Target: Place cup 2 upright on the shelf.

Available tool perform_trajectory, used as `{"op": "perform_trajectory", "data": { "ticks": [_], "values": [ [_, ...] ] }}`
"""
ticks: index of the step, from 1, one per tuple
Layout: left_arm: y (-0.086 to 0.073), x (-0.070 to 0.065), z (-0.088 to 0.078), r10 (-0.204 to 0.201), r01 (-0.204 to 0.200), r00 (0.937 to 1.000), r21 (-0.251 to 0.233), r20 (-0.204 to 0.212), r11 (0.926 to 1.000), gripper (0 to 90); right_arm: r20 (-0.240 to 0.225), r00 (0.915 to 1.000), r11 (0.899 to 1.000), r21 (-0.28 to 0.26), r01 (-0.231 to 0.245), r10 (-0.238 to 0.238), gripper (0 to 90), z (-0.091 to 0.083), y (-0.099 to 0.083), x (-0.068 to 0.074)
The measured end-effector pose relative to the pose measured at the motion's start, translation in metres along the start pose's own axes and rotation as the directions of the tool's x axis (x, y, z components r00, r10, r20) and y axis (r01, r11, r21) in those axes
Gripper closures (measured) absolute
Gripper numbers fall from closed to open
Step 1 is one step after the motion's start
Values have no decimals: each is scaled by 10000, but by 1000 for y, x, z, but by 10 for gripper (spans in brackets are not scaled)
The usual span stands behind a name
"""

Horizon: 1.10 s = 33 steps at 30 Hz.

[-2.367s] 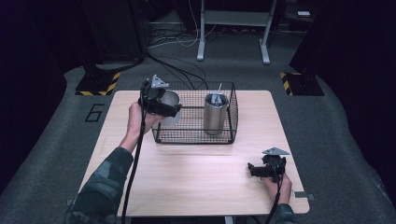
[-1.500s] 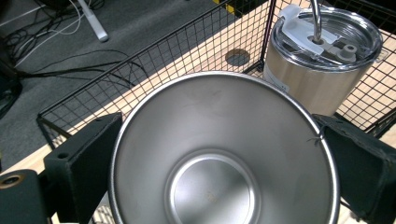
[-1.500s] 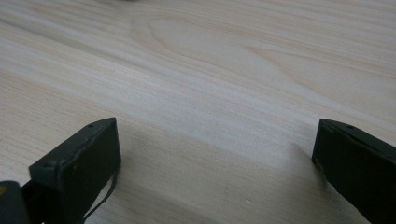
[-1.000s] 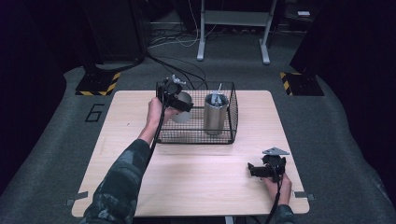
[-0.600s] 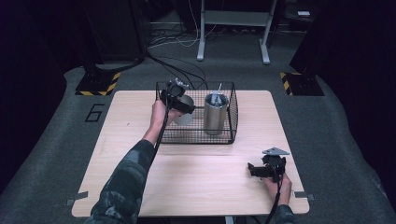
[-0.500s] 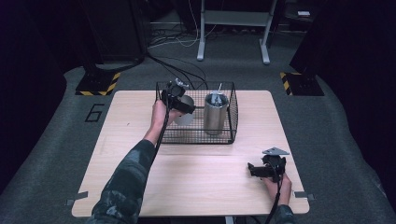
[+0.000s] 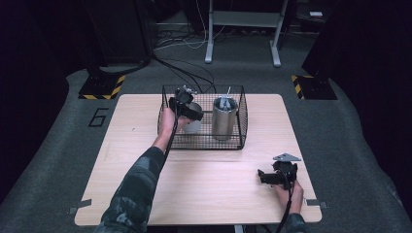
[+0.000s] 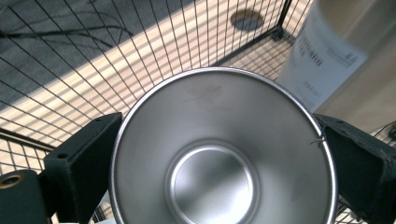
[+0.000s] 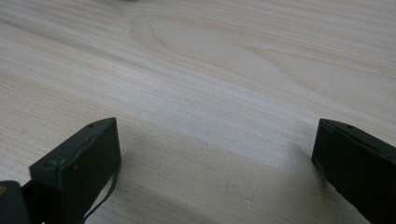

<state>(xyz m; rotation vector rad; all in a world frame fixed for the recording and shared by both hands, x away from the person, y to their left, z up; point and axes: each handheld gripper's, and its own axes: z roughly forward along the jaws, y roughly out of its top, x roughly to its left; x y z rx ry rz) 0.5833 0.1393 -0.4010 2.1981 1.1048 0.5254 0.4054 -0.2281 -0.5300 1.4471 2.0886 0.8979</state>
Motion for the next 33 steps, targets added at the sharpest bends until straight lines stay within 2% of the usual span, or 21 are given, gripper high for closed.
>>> {"op": "perform_trajectory", "data": {
  "ticks": [5, 13, 18, 25, 33],
  "values": [
    [-3, 1, 7, -58, 57, 10000, 105, 31, 9999, 61, 1, 10000, 10000, 2, -2, 2, 7, 0, 0, 0],
    [-7, 0, 16, 7, -8, 10000, 541, 22, 9985, 61, 1, 10000, 10000, 0, 1, -1, 7, 0, 0, 0],
    [-10, 0, 20, -45, 49, 10000, 546, -67, 9985, 61, 4, 10000, 10000, 3, 6, -6, 7, 0, 0, 0],
    [-12, 4, 21, -153, 151, 9999, 571, 26, 9983, 60, 4, 10000, 10000, -1, 7, -7, 7, 0, 0, 0],
    [-14, 1, 19, -238, 243, 9997, 559, -98, 9981, 55, 9, 10000, 10000, -2, 7, -7, 6, 0, 0, 0]
  ]
}}
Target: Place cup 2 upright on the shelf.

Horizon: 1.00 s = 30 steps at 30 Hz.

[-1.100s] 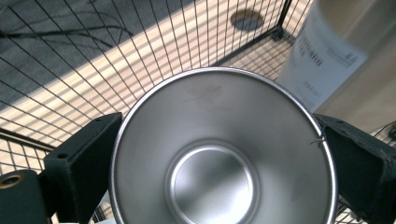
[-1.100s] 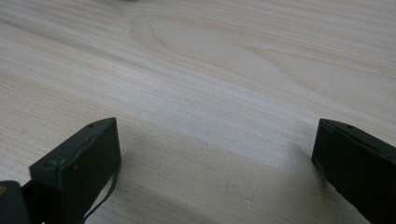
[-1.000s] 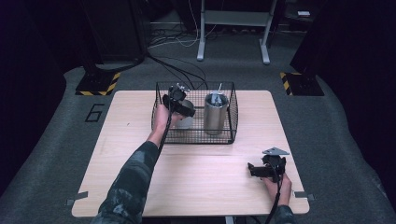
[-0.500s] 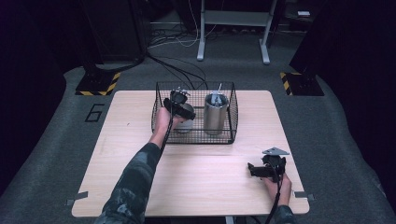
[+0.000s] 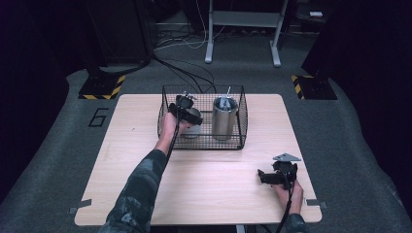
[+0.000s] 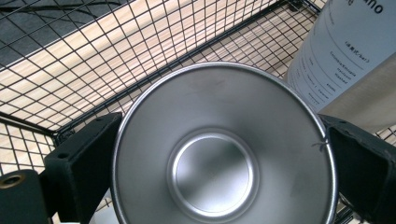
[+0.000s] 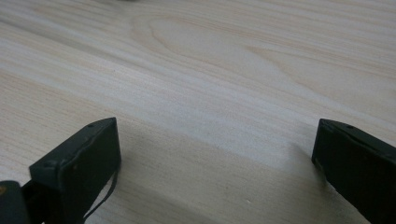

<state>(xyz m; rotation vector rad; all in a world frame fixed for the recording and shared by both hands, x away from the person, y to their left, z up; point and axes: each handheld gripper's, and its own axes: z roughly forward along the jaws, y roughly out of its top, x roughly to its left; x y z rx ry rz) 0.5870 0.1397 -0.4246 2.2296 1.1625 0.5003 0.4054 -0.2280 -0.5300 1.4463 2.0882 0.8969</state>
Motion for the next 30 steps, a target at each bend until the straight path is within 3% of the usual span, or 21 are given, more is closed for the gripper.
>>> {"op": "perform_trajectory", "data": {
  "ticks": [5, 13, 26, 28, 30],
  "values": [
    [-2, -2, -3, 6, -8, 9999, -146, -140, 9999, 21, 28, 10000, 10000, 2, 3, -3, 6, 0, 0, 0],
    [3, -1, -25, 60, -69, 9998, -523, -191, 9986, 3, 13, 10000, 10000, 5, 5, -5, 5, 0, 0, 0],
    [3, 0, -75, 176, -144, 9993, -1012, 315, 9948, 10, 19, 10000, 10000, 2, -2, 2, 5, 0, 0, 0],
    [1, 0, -79, 192, -160, 9994, -1051, 298, 9943, 11, 22, 10000, 10000, 3, -2, 2, 5, 0, 0, 0],
    [-3, 0, -94, 244, -233, 9997, -1055, 91, 9942, 10, 22, 10000, 10000, 1, 2, -2, 5, 0, 0, 0]
  ]
}}
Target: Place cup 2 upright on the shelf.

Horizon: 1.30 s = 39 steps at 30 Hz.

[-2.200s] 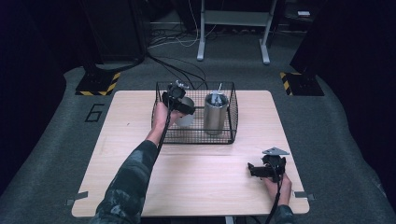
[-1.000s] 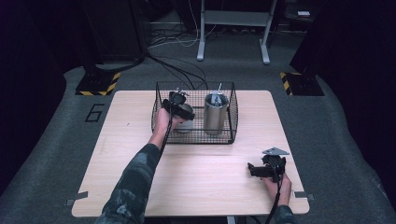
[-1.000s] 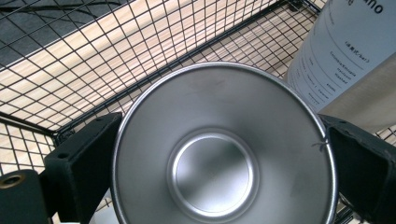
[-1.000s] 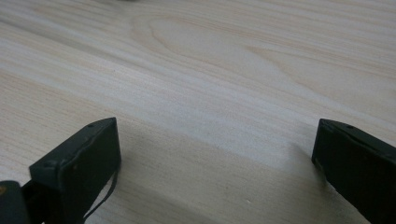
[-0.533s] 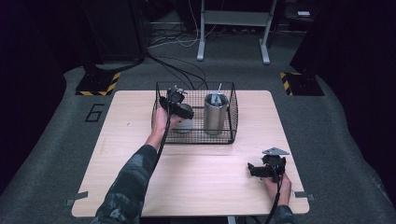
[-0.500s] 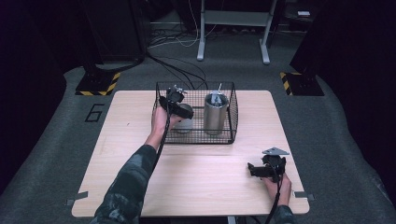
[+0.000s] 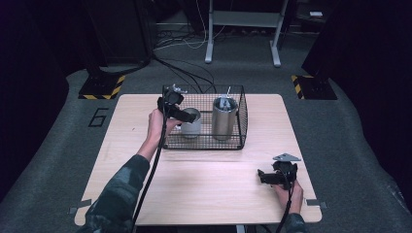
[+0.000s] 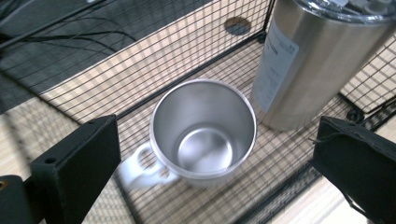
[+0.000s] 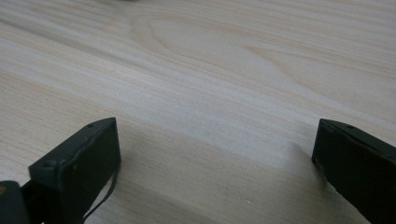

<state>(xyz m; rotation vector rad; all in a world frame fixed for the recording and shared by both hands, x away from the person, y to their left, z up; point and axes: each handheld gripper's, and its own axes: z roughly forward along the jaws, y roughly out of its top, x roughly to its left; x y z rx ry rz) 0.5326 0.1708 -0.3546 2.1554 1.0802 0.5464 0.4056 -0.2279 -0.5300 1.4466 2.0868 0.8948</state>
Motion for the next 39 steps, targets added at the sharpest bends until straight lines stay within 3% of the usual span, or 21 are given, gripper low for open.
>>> {"op": "perform_trajectory", "data": {
  "ticks": [9, 20, 27, 31, 35, 39],
  "values": [
    [-17, 3, -45, 186, -191, 9997, -322, -140, 9993, 8, 12, 10000, 10000, -1, -18, 18, 5, 0, 0, 0],
    [-57, 2, -86, 413, -434, 9986, -664, -324, 9969, 7, 13, 10000, 10000, 1, -17, 17, 5, 0, 0, 0],
    [-95, 7, -96, 312, -338, 9984, -560, -470, 9979, 8, 13, 10000, 10000, -1, -20, 20, 5, 0, 0, 0],
    [-119, 10, -98, -113, 73, 9982, -683, -590, 9976, 8, 14, 10000, 10000, 3, -23, 23, 5, 0, 0, 0],
    [-145, 14, -99, -233, 189, 9963, -521, -833, 9985, 12, 20, 10000, 10000, 2, -27, 27, 5, 0, 0, 0],
    [-172, 20, -97, -611, 578, 9935, -369, -959, 9976, 11, 20, 10000, 10000, 1, -28, 28, 5, 0, 0, 0]
  ]
}}
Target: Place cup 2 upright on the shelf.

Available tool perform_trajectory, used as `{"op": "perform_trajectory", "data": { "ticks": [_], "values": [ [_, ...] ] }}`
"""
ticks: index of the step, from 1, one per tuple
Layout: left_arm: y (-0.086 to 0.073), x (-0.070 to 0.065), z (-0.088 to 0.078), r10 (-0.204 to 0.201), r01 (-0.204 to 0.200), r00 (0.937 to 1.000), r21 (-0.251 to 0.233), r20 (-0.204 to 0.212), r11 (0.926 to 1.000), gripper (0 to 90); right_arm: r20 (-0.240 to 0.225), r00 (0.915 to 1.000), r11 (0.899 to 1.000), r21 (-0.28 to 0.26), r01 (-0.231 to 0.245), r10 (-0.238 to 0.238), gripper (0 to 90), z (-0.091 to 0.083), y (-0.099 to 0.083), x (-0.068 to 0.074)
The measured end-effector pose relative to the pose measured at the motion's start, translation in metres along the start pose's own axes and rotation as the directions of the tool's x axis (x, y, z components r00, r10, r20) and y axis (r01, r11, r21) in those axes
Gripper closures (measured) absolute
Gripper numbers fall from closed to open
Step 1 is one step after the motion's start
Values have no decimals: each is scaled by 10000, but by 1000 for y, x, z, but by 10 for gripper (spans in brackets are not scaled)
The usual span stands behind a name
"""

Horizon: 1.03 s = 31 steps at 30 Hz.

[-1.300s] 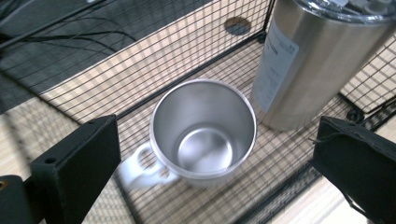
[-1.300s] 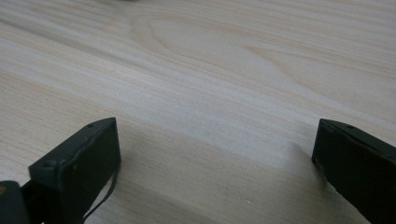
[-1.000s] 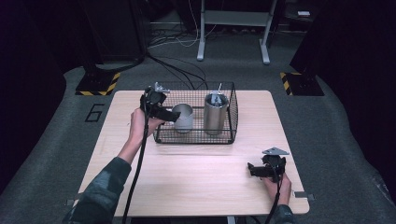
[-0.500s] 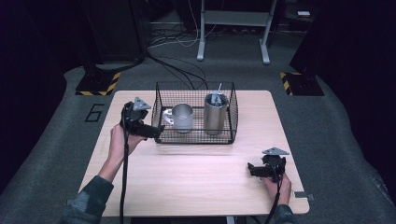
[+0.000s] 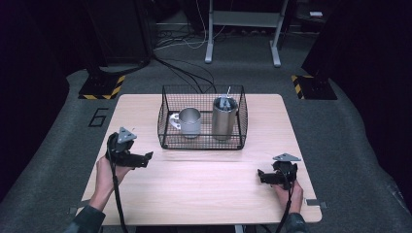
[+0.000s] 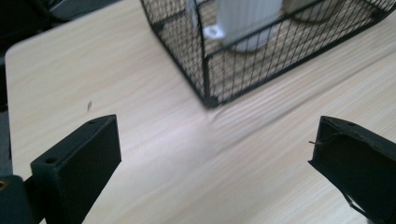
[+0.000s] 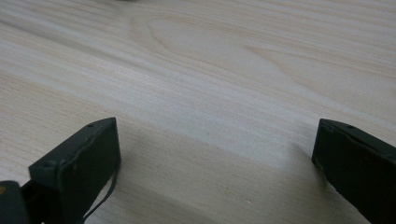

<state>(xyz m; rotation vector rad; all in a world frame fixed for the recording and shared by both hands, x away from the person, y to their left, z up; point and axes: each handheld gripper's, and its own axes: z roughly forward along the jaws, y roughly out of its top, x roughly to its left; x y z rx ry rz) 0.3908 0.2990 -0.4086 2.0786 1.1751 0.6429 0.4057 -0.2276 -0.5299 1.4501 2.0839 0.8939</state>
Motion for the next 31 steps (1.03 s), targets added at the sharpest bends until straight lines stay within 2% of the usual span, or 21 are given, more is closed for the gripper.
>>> {"op": "perform_trajectory", "data": {
  "ticks": [4, 6, 11, 16, 17, 18, 19, 22, 24, 26, 28, 29, 31],
  "values": [
    [-27, 7, 4, -522, 519, 9986, 239, 117, 9984, 7, 0, 10000, 10000, 0, 1, -1, 5, 0, 0, 0],
    [-39, 9, 7, -619, 606, 9978, 508, 245, 9969, 8, -1, 10000, 10000, -1, 2, -2, 5, 0, 0, 0],
    [-77, 14, 18, -1263, 1249, 9919, 750, 133, 9893, 8, -1, 10000, 10000, 2, 3, -3, 5, 0, 0, 0],
    [-101, 19, 31, -1645, 1642, 9864, 1061, -58, 9807, 8, -1, 10000, 10000, 1, 0, 0, 5, 0, 0, 0],
    [-101, 19, 31, -1645, 1642, 9864, 1061, -58, 9807, 13, -1, 10000, 10000, 0, 0, 0, 5, 0, 0, 0],
    [-107, 21, 37, -1912, 1906, 9815, 1090, -54, 9756, 13, 3, 10000, 10000, 1, -1, 1, 5, 0, 0, 0],
    [-111, 23, 40, -2058, 2051, 9786, 1015, -35, 9735, 13, 6, 10000, 10000, -1, -3, 3, 5, 0, 0, 0],
    [-118, 26, 46, -2245, 2235, 9745, 885, 9, 9707, 14, 3, 10000, 10000, -1, -1, 1, 5, 0, 0, 0],
    [-120, 27, 47, -2405, 2405, 9706, 461, -45, 9696, 18, 4, 10000, 10000, -1, -1, 1, 5, 0, 0, 0],
    [-122, 27, 48, -2434, 2436, 9699, 246, -76, 9696, 17, 3, 10000, 10000, 0, -3, 3, 5, 0, 0, 0],
    [-123, 27, 49, -2312, 2315, 9727, 194, -183, 9726, 17, 7, 10000, 10000, 0, -7, 7, 5, 0, 0, 0],
    [-124, 26, 50, -2277, 2279, 9732, 28, -336, 9737, 22, 11, 10000, 10000, 0, -15, 15, 5, 0, 0, 0],
    [-124, 24, 51, -2125, 2135, 9755, 117, -574, 9769, 25, 15, 10000, 10000, -1, -18, 18, 5, 0, 0, 0]
  ]
}}
